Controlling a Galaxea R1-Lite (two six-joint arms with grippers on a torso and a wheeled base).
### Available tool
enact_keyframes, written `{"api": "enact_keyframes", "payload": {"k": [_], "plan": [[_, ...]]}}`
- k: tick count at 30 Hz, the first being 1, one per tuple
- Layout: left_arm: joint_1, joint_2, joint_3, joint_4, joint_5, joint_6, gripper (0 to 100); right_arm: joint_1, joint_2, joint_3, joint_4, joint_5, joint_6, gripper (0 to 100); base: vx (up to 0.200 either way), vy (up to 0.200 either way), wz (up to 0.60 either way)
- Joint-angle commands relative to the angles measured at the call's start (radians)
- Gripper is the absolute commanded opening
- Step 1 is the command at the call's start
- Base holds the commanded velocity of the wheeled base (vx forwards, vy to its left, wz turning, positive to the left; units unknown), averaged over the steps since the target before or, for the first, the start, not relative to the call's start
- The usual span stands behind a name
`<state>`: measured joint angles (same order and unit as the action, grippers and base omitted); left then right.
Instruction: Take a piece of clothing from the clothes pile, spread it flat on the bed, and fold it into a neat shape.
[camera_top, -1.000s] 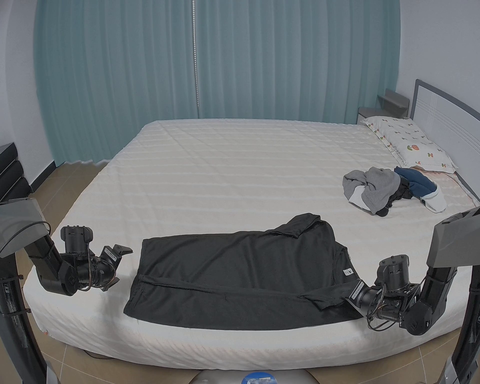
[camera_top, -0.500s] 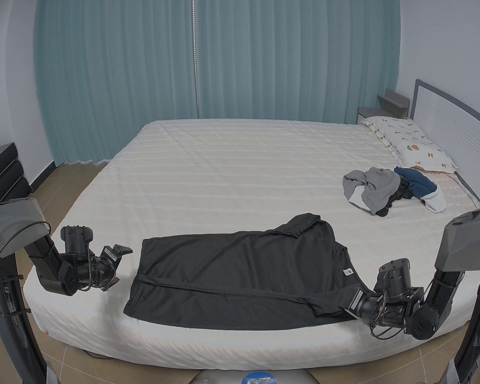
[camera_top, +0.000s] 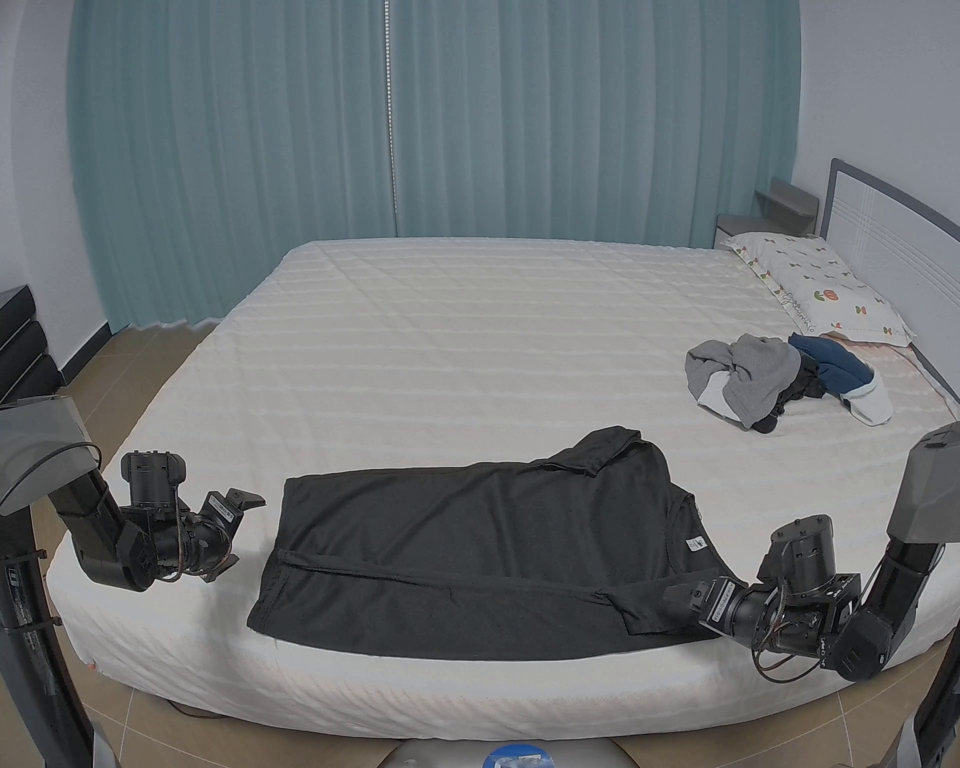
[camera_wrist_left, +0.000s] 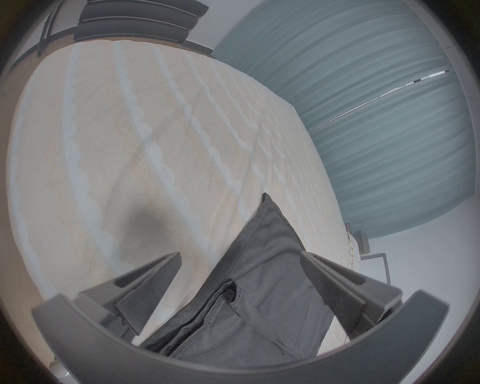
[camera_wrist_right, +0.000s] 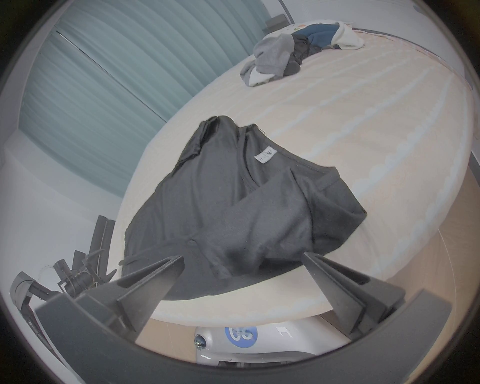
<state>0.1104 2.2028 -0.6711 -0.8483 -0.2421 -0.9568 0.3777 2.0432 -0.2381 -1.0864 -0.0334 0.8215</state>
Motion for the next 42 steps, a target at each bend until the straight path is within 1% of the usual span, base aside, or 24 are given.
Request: {"api": "enact_keyframes", "payload": {"k": [1, 6, 9, 10, 14, 17, 20, 25, 30, 37, 42], "plan": [[0.0, 0.002, -0.001, 0.0, 0.0, 0.0, 100, -0.003, -0.081, -0.001, -0.006, 0.001, 0.004, 100, 0.0, 0.0, 0.0], [0.0, 0.002, -0.001, 0.0, 0.0, 0.0, 100, -0.006, -0.075, -0.007, -0.027, 0.006, 0.016, 100, 0.0, 0.0, 0.0], [0.0, 0.002, -0.001, 0.0, 0.0, 0.0, 100, -0.025, -0.024, -0.017, -0.055, 0.012, 0.019, 100, 0.0, 0.0, 0.0], [0.0, 0.002, -0.001, 0.0, 0.0, 0.0, 100, -0.04, 0.043, -0.038, -0.104, 0.012, 0.031, 100, 0.0, 0.0, 0.0], [0.0, 0.003, -0.001, -0.002, 0.001, 0.0, 100, -0.048, 0.173, -0.066, -0.207, 0.015, 0.084, 100, 0.0, 0.0, 0.0], [0.0, 0.003, -0.001, -0.002, 0.001, 0.0, 100, -0.048, 0.261, -0.066, -0.277, 0.026, 0.087, 100, 0.0, 0.0, 0.0], [0.0, 0.003, -0.001, 0.0, 0.0, 0.0, 100, -0.048, 0.307, -0.055, -0.291, 0.029, 0.07, 100, 0.0, 0.0, 0.0], [0.0, 0.002, -0.001, 0.0, 0.0, 0.0, 100, -0.072, 0.334, -0.05, -0.294, 0.02, 0.016, 100, 0.0, 0.0, 0.0], [0.0, 0.002, -0.001, 0.0, 0.0, 0.0, 100, -0.103, 0.322, -0.055, -0.302, 0.02, 0.015, 100, 0.0, 0.0, 0.0], [0.0, 0.002, -0.004, -0.002, -0.002, -0.002, 100, -0.118, 0.278, -0.026, -0.376, 0.026, 0.015, 100, 0.0, 0.0, 0.0], [0.0, 0.0, 0.001, -0.002, 0.0, -0.002, 100, -0.146, 0.233, -0.01, -0.438, 0.032, 0.024, 100, 0.0, 0.0, 0.0]]}}
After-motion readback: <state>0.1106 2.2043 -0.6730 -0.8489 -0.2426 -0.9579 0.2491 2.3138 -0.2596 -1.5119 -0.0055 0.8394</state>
